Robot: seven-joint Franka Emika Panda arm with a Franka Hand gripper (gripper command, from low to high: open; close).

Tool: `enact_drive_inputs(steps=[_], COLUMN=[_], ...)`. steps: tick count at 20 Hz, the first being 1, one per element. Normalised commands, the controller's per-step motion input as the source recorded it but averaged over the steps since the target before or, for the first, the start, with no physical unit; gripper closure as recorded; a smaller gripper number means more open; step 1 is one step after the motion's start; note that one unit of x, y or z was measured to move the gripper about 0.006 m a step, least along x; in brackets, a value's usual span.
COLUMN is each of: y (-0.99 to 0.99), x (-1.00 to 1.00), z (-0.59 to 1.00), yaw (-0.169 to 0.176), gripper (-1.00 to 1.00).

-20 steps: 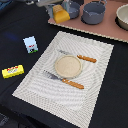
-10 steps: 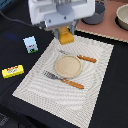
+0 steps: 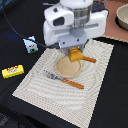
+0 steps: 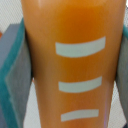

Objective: Place the bread, butter, and milk from the table onto the serving area.

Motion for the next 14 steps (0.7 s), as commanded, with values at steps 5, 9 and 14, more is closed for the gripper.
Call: enact_drive_inputs(steps=[5, 9, 14], y=[-0.02, 0.00, -0.02], x=[0.24, 0.08, 0.00], z=[-0.30, -0.35, -0.28], yaw=[0.000, 0.005, 0.004], gripper=[1.00, 1.00, 1.00])
